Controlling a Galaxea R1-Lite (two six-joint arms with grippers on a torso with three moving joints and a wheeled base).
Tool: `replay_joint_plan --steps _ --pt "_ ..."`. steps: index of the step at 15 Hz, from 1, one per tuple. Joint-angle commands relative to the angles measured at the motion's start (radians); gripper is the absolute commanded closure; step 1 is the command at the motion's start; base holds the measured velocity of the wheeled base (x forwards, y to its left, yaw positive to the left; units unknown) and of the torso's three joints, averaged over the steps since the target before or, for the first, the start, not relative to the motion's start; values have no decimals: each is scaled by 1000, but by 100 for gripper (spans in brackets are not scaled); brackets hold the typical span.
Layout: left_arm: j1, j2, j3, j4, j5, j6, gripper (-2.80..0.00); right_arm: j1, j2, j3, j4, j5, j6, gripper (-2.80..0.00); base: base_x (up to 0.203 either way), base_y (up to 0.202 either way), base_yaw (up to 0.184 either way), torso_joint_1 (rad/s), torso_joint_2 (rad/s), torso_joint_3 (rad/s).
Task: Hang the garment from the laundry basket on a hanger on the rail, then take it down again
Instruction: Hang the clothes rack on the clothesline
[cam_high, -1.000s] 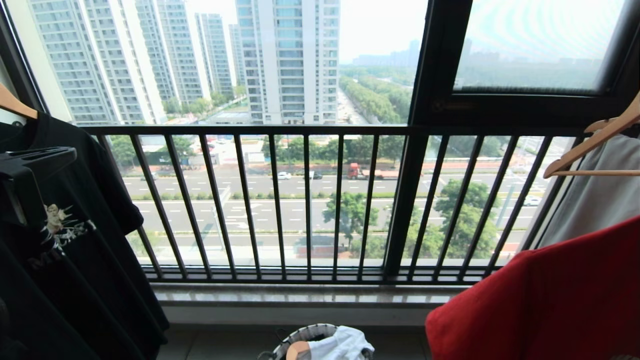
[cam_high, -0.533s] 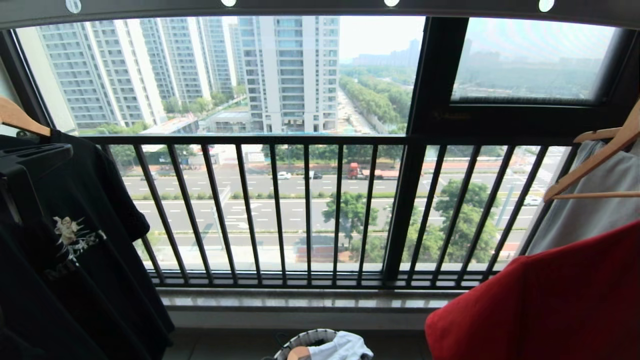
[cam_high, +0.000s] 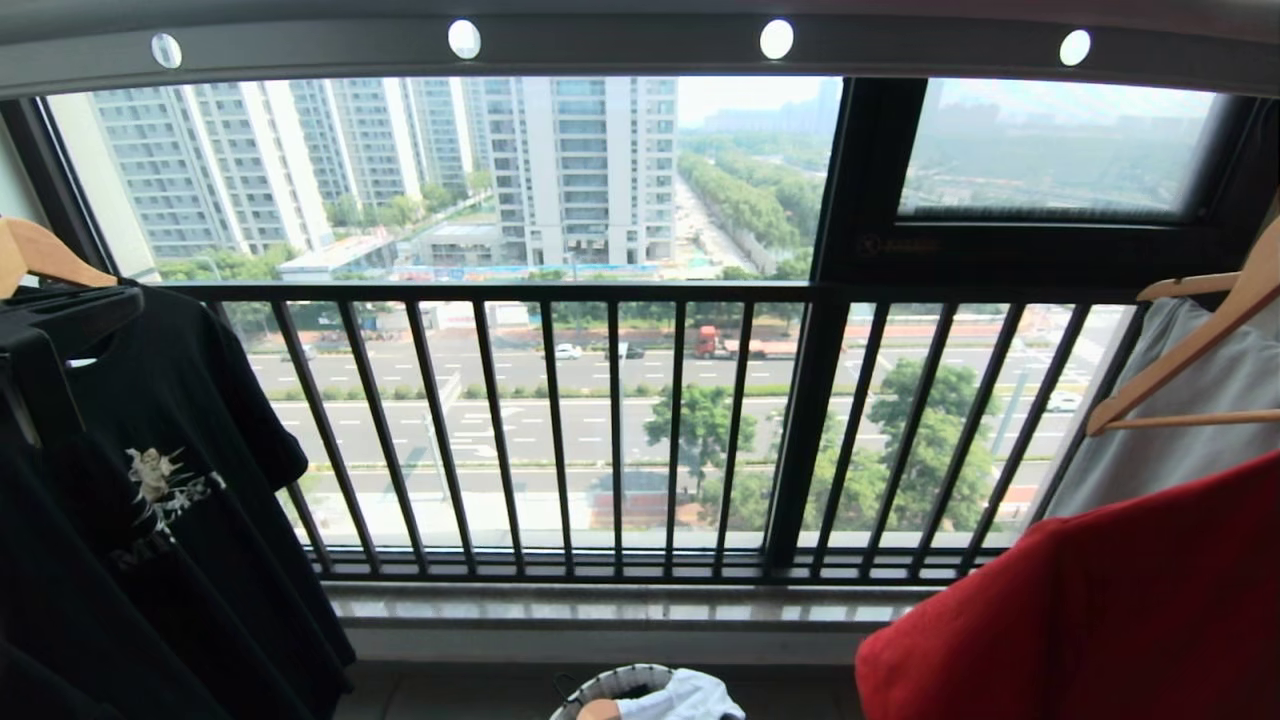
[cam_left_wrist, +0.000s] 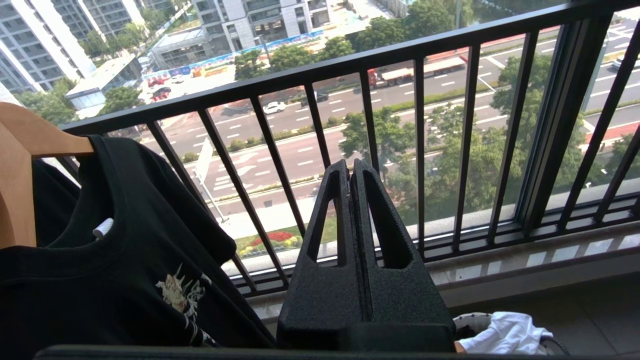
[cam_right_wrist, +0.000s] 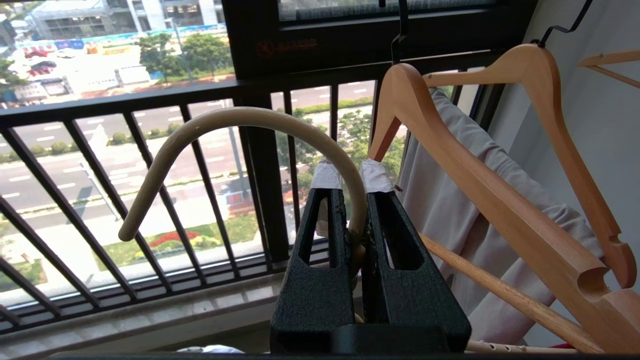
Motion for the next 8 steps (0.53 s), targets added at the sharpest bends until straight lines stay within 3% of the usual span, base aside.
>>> replay_joint_plan --steps 1,4,8 --pt "-4 1 -3 -2 -1 0 0 1 -8 0 1 2 -5 0 0 0 0 0 0 0" --pt "-34 0 0 -2 -2 -8 0 2 6 -8 -46 12 -9 0 0 0 0 0 0 0" --pt "-133 2 1 -3 -2 -97 0 3 97 -11 -155 20 -10 0 0 0 0 0 0 0"
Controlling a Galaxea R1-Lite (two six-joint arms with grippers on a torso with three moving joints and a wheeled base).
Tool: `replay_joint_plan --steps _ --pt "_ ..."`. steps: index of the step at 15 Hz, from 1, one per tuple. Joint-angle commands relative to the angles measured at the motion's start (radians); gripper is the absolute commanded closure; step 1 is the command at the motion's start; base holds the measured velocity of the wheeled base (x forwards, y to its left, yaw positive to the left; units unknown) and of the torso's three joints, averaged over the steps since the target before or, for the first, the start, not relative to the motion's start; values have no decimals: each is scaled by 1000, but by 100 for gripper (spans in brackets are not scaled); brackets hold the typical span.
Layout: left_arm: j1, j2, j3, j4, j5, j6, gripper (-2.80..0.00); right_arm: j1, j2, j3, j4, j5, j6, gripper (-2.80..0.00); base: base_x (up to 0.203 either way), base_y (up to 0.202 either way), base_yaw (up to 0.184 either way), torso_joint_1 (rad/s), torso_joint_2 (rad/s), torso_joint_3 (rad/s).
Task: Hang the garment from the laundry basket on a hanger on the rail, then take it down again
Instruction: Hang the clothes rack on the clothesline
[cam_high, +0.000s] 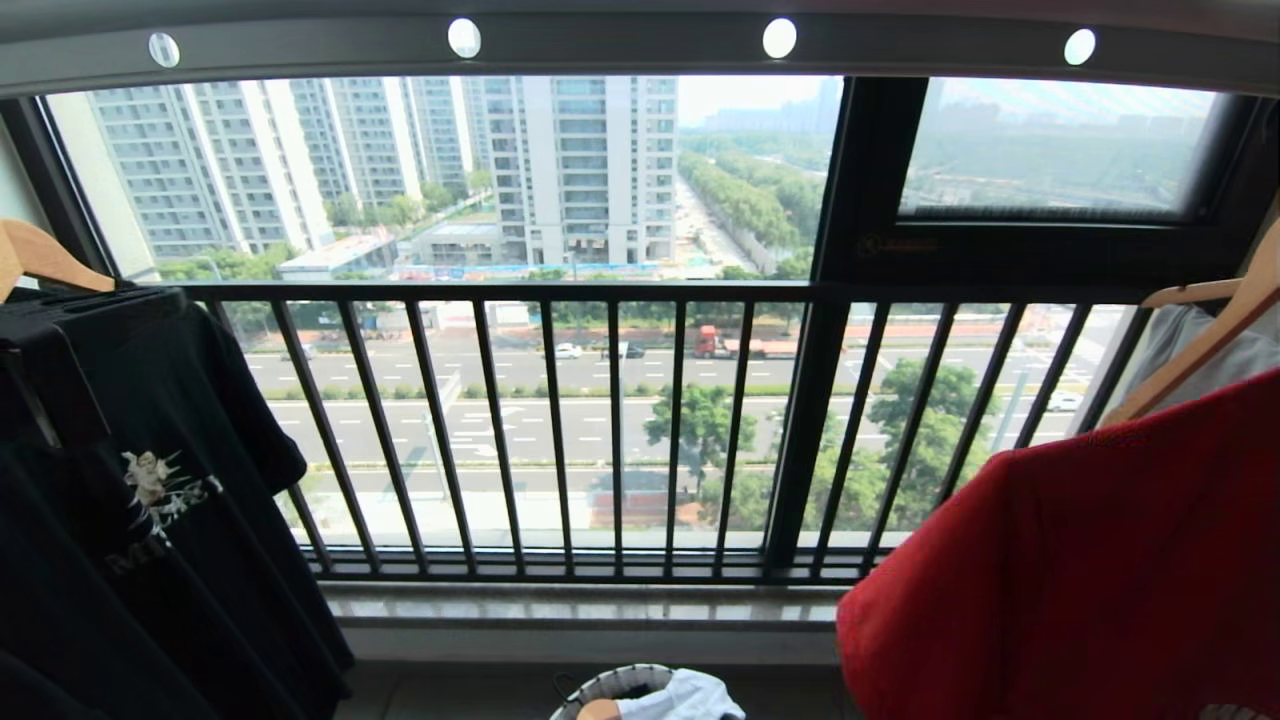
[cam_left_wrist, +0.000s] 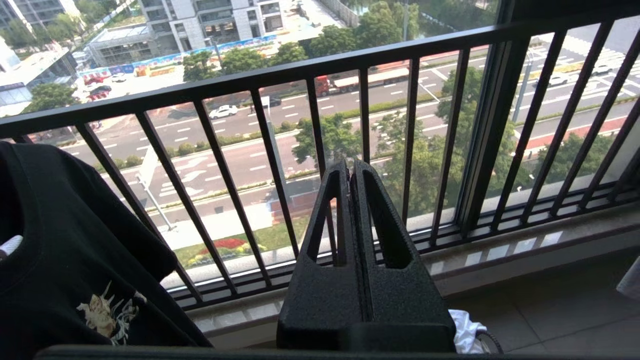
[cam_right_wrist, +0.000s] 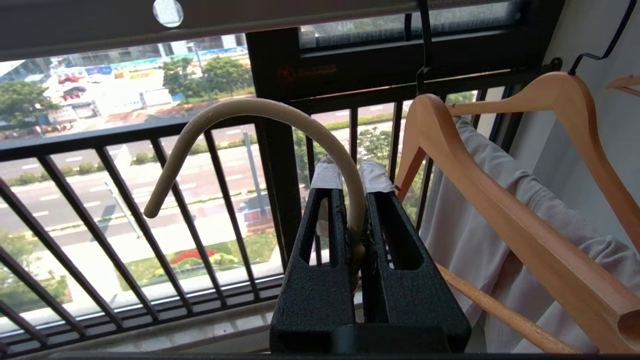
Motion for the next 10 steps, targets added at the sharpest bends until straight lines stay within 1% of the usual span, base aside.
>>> replay_joint_plan --steps 1,2,3,4,7,8,9,10 --pt "-47 10 2 -6 1 -13 0 1 72 -5 -78 -7 -1 0 0 0 0 0 0 0" --pt "-71 5 10 -11 0 -22 0 5 86 -4 -88 -5 3 0 0 0 0 0 0 0" --pt "-111 -4 23 -17 0 -30 0 17 101 -1 -90 -4 17 0 0 0 0 0 0 0" --pt "-168 -14 39 -23 0 -34 0 38 108 -1 -91 -3 44 0 0 0 0 0 0 0" --pt "-360 -9 87 -36 1 -41 0 173 136 1 -90 0 102 0 0 0 0 0 0 0" --pt "-403 26 115 -62 2 -49 0 188 158 4 -91 10 113 0 0 0 0 0 0 0" --pt "-428 49 148 -129 2 -71 0 195 168 6 -93 51 117 0 0 0 0 0 0 0" --pt "-454 65 157 -181 1 -102 0 196 171 7 -91 93 133 0 0 0 0 0 0 0"
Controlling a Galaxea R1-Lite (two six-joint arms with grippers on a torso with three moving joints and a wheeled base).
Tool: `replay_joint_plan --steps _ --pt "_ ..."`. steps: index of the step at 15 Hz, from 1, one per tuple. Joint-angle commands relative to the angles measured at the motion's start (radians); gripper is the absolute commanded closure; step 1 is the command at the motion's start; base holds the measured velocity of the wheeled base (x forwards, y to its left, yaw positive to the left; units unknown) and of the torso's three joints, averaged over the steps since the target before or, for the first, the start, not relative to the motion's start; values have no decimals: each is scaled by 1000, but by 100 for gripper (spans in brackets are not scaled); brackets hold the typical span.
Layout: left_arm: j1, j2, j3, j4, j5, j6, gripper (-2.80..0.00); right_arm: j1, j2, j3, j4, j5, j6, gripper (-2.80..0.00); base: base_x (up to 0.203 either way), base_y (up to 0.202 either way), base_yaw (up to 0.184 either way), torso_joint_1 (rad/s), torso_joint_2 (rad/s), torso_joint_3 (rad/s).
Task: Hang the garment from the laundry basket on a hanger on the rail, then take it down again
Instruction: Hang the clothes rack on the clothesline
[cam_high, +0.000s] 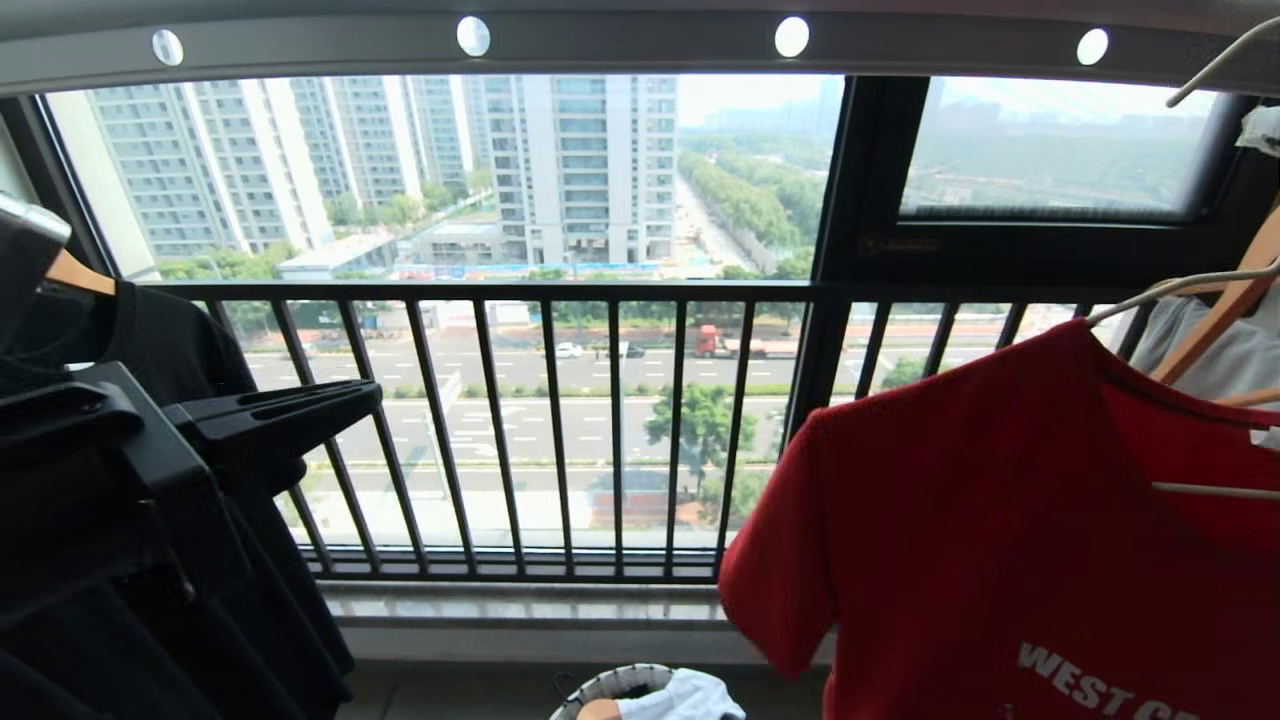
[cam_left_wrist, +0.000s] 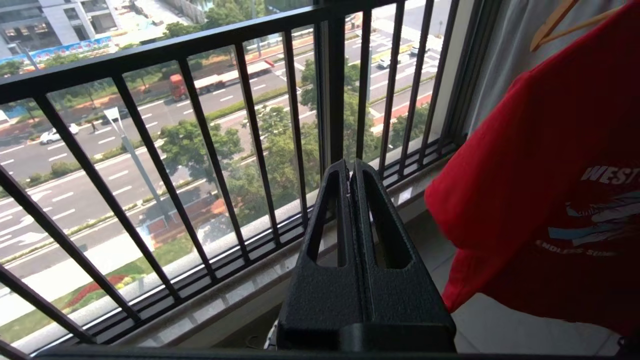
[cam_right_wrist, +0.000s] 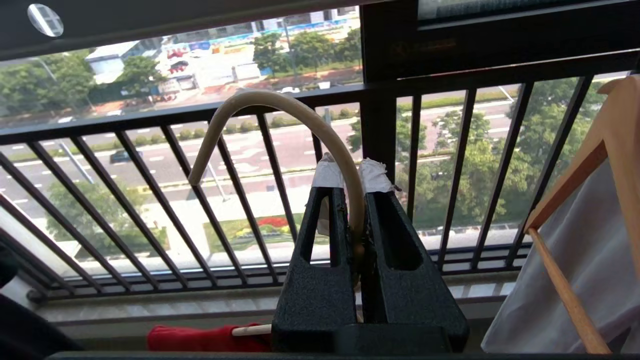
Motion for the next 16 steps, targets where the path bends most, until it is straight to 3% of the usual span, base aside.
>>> replay_joint_plan --steps 1,3,5,6,12,14,16 --pt "-66 66 20 -83 -3 -42 0 14 27 4 7 75 32 0 0 0 0 0 0 0" --pt "-75 103 37 -90 -48 -42 0 14 28 33 7 151 40 0 0 0 0 0 0 0" --pt "-76 148 27 -91 -197 -37 0 14 61 35 5 242 38 0 0 0 0 0 0 0" --pt "-77 166 5 -89 -236 -37 0 14 71 36 9 263 38 0 0 0 0 0 0 0" --pt "-78 193 -3 -84 -259 -41 0 69 98 44 50 270 42 0 0 0 0 0 0 0" --pt "-77 197 -3 -79 -316 -44 0 109 109 44 54 270 59 0 0 0 0 0 0 0" --pt "-77 222 -5 -84 -320 -45 0 124 131 48 57 268 69 0 0 0 0 0 0 0"
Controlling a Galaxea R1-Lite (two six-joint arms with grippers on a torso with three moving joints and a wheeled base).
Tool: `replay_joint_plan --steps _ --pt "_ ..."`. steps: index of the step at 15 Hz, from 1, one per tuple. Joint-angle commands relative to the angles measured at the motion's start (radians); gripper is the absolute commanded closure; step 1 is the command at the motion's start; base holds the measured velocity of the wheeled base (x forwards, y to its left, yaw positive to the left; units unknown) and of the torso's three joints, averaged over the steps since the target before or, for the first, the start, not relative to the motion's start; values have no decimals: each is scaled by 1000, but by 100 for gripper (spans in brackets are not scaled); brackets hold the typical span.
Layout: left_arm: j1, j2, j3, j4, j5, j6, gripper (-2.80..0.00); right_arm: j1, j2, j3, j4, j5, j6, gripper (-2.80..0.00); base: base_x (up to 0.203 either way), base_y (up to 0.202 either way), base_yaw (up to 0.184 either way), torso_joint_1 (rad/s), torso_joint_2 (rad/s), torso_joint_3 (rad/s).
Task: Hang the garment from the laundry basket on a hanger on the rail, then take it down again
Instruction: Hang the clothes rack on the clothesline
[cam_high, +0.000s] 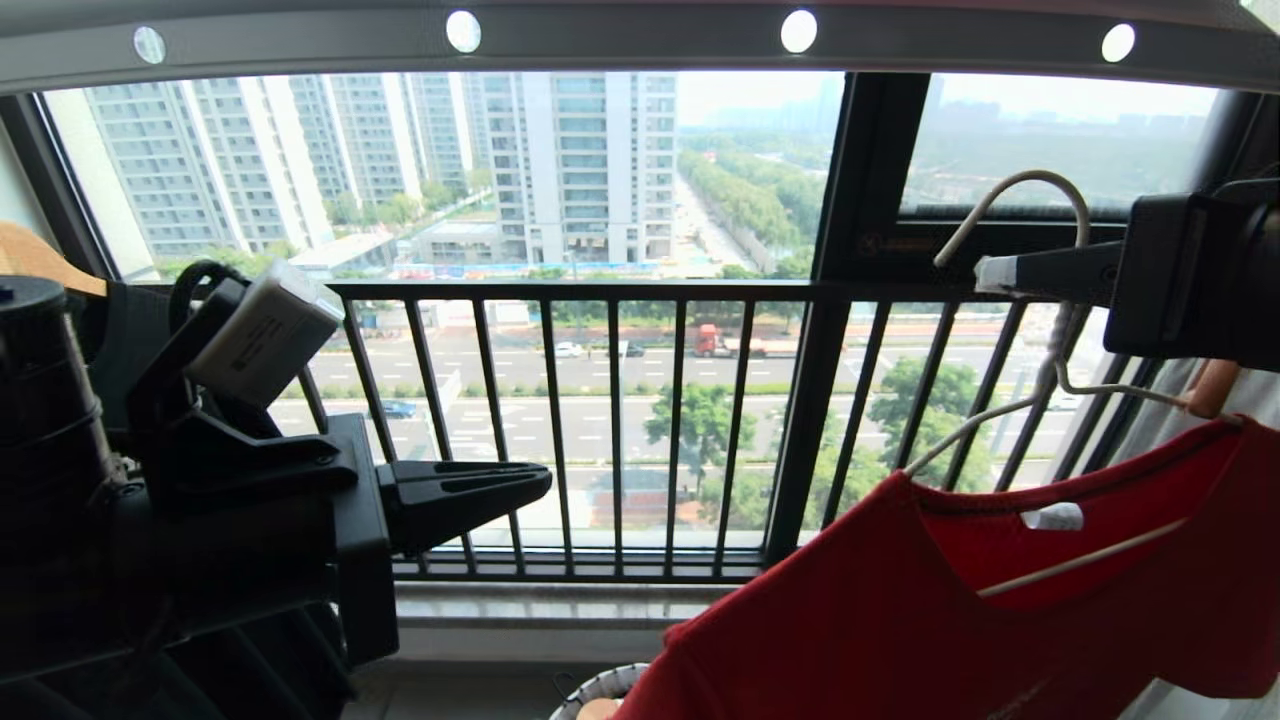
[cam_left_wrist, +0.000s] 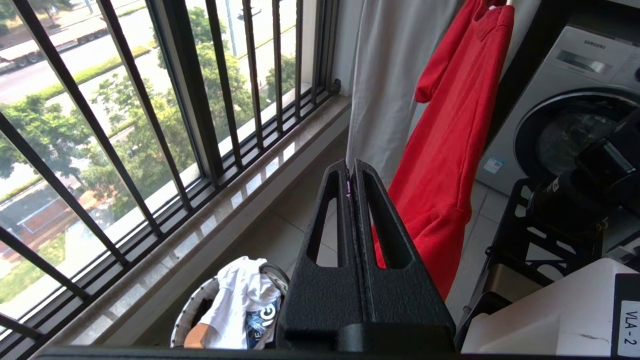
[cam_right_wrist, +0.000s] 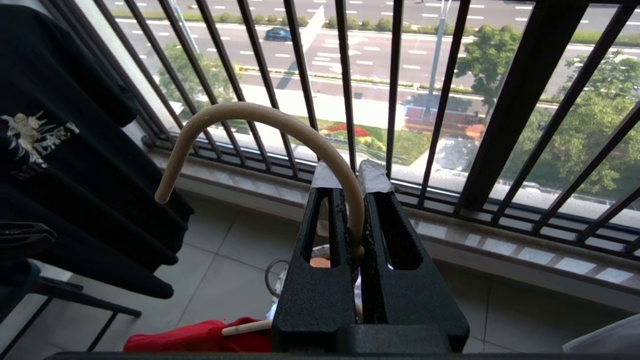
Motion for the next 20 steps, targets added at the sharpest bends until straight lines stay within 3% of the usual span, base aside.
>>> replay_joint_plan --steps 1,8,11,15,20 --pt "1 22 -2 -6 -4 -1 0 14 31 10 4 -5 4 0 0 0 0 0 0 0" --pt "1 25 1 -6 -7 -1 0 14 111 42 -38 2 9 0 0 0 0 0 0 0" --pt "-1 52 5 -6 -10 -2 0 17 143 63 -121 9 12 0 0 0 0 0 0 0" --pt "-32 91 12 -6 -10 -2 0 83 183 106 -249 50 48 0 0 0 0 0 0 0" --pt "-38 82 21 -7 -12 -1 0 85 197 106 -254 50 55 0 0 0 0 0 0 0"
